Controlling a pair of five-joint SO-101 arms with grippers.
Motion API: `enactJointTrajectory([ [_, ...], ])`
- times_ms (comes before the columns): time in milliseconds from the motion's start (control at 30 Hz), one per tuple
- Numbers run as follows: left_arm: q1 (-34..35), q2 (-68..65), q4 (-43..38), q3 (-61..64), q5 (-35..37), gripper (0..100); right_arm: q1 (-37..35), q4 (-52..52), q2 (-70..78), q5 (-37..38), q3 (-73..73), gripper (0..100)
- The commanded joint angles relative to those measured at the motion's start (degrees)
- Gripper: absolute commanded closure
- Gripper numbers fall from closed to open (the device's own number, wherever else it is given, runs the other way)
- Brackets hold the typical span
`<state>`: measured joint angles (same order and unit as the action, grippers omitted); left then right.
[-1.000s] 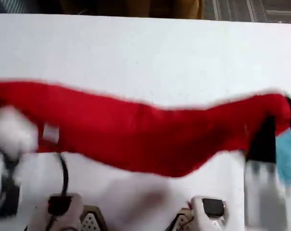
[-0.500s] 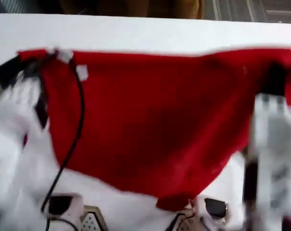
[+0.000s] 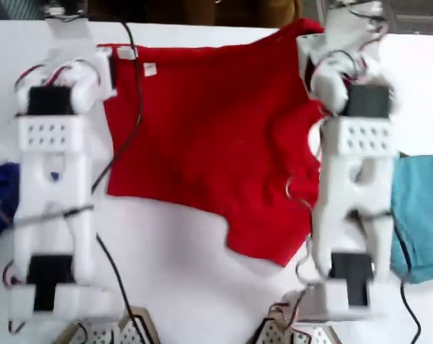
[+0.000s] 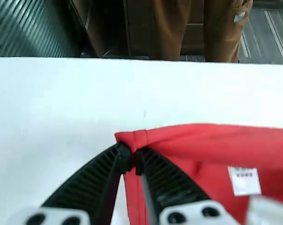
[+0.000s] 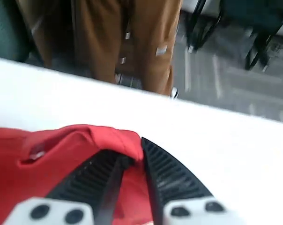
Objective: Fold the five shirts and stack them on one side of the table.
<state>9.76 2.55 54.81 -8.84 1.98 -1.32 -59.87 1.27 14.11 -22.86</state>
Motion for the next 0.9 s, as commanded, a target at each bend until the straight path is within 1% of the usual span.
enactJointTrajectory([
  [0, 2.0, -9.1, -7.4, -4.6, 0.4, 97, 0.1, 2.8, 9.3, 0.0, -5.0, 98.1],
  [100, 3.2, -18.2, -9.5, -13.2, 0.4, 97, 1.3, 2.2, 17.6, -0.2, -13.5, 98.1],
  [200, 3.9, -27.4, -6.6, -24.8, 0.4, 97, 2.2, -2.2, 25.1, -0.1, -23.6, 98.1],
  [300, 3.8, -35.1, 1.9, -37.0, 0.4, 97, 2.1, -10.1, 30.4, -0.1, -33.9, 98.1],
  [467, 2.5, -44.4, 19.9, -55.2, 0.2, 97, 1.5, -23.3, 34.4, 0.1, -48.7, 98.1],
  [633, 2.3, -49.4, 36.0, -68.8, -0.1, 97, -1.4, -39.2, 34.6, 2.7, -56.5, 98.1],
  [667, 2.1, -49.8, 39.5, -71.0, -1.1, 97, -1.6, -41.4, 34.5, 2.7, -57.6, 98.1],
  [733, 0.9, -50.6, 46.3, -74.7, -4.6, 95, -1.5, -41.8, 34.2, 2.1, -58.5, 98.1],
  [767, 0.4, -50.8, 48.1, -75.6, -5.8, 95, -1.0, -41.8, 33.5, 1.5, -58.5, 98.1],
  [867, 1.0, -49.2, 47.8, -74.4, -6.9, 96, -0.7, -41.8, 30.5, 1.2, -54.5, 98.1],
])
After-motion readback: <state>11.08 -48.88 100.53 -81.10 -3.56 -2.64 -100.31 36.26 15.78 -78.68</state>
